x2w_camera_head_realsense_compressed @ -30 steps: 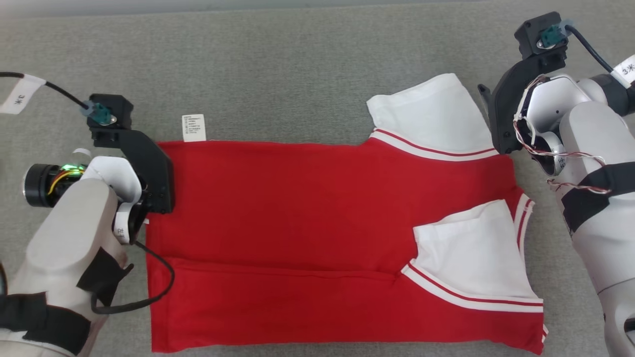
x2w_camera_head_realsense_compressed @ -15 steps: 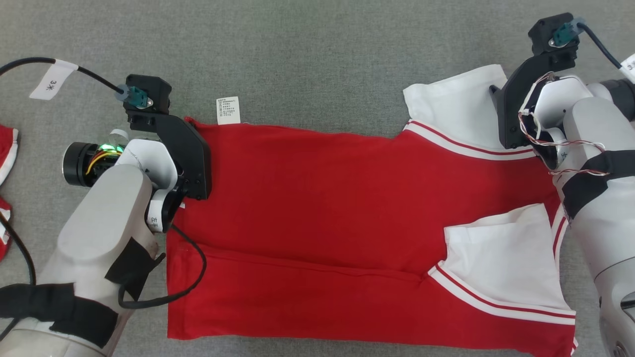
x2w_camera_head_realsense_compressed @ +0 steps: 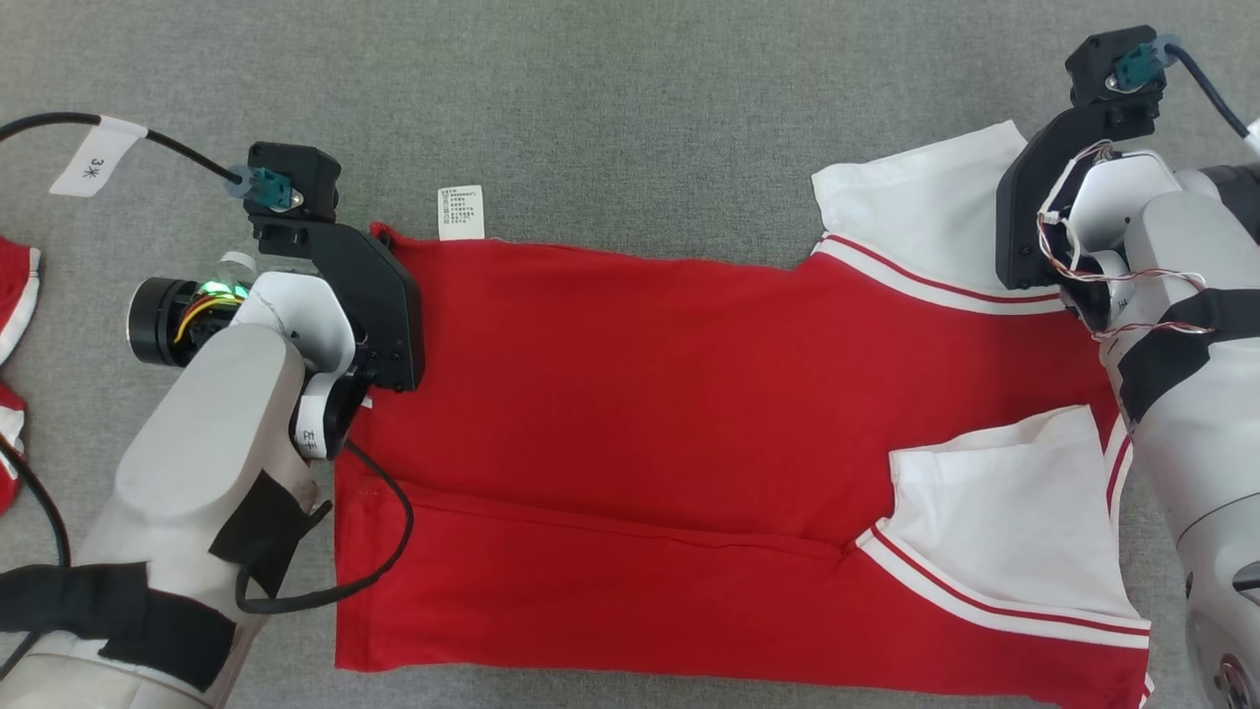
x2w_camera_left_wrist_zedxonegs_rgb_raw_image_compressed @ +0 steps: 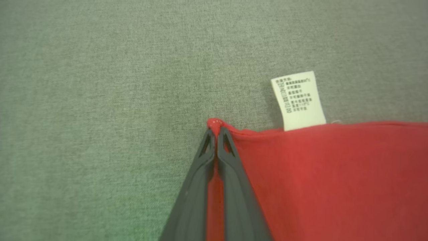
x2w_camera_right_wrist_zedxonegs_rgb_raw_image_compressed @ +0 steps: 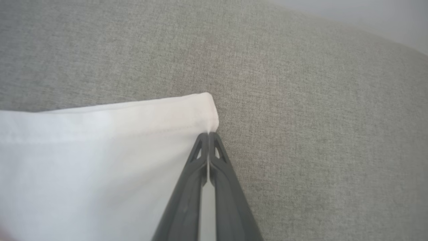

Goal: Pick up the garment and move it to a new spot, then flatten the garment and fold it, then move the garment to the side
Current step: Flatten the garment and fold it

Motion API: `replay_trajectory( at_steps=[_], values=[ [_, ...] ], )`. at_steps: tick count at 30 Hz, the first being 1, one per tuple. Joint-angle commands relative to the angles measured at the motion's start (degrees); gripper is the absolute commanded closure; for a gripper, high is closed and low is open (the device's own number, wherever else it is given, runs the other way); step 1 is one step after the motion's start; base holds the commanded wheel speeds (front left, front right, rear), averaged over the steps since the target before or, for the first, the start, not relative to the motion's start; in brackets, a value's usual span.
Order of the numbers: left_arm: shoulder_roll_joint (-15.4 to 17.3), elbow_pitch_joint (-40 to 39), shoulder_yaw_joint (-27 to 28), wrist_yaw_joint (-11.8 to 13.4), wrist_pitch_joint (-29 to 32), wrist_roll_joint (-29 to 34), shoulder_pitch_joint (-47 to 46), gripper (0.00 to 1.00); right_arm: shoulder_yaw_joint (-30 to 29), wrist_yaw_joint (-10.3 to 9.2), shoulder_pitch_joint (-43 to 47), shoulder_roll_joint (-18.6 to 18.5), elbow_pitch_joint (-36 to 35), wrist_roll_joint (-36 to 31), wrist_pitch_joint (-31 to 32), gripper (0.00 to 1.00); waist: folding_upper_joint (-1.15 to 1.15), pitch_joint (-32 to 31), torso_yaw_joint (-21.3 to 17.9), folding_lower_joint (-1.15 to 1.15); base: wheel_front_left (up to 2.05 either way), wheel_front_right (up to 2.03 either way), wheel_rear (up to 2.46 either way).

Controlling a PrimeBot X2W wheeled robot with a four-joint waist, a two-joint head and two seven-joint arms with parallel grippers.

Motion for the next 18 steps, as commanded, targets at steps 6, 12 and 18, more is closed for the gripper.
replay_trajectory(
  at_steps=[6,12,18],
  values=[
    [-0.4,0.7,0.0,0.6,-1.5,-0.3,0.7,1.0,-2.5,0.07,-1.1,0.8,1.5,-1.6,-3.8,0.0,0.0,-0.2,0.1,0.0,0.0,0.0,0.0],
    [-0.8,1.0,-0.5,0.2,-1.4,-0.3,-0.8,1.0,-3.7,0.07,-2.1,0.6,3.5,-3.7,-4.3,0.0,0.0,-0.1,1.1,0.0,0.0,0.0,0.0],
    [-2.1,0.8,-0.9,-0.1,-1.1,-1.1,-0.6,1.0,-4.7,0.07,-2.2,1.0,6.0,-4.7,-2.5,0.0,0.0,-0.1,1.9,0.0,0.0,0.0,0.0]
  ],
)
